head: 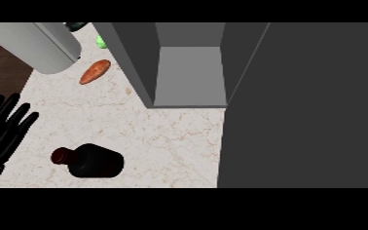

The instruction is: Pick up the wine, place it into the cabinet and close the cabinet

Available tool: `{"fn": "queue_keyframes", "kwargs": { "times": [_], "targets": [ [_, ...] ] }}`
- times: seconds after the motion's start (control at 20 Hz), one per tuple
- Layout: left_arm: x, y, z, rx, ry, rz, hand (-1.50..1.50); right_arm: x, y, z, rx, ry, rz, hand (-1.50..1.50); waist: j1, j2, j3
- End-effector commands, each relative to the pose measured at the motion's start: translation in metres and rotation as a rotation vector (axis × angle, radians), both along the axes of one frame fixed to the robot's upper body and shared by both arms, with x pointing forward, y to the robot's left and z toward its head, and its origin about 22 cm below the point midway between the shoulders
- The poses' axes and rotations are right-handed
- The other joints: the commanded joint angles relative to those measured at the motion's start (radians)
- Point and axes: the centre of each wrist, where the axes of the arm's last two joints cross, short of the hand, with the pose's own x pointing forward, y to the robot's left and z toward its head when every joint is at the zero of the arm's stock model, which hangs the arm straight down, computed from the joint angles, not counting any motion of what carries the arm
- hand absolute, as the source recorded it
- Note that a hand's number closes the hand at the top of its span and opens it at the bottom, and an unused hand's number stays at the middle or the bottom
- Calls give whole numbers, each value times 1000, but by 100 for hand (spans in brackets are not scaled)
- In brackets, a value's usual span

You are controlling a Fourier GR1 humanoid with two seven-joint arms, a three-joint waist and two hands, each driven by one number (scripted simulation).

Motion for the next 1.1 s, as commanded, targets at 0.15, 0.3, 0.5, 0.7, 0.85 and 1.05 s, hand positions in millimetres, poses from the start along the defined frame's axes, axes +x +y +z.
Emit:
{"fn": "queue_keyframes", "kwargs": {
  "times": [0.15, 0.3, 0.5, 0.7, 0.85, 1.05],
  "targets": [
    [16, 7, -45, -8, 39, -15, -150, -44, -17, 38, 23, -92, 38, -150, -10, 4, 1],
    [11, 24, -69, 4, 56, -9, -150, -42, -19, 34, 38, -80, 29, -150, -9, 3, 1],
    [9, 14, -88, 32, 52, 3, -150, -50, -15, 36, 45, -77, 11, -150, -10, 0, 1],
    [28, 16, -100, 15, 79, 23, -150, -43, -16, 34, 27, -77, 9, -150, -8, 2, 2],
    [26, 17, -123, 24, 96, 23, -150, -44, -20, 36, 25, -92, 12, -150, -10, 3, 2],
    [38, 19, -143, 9, 115, 4, -150, -47, -16, 35, 43, -91, 28, -150, -16, 3, 1]
  ]
}}
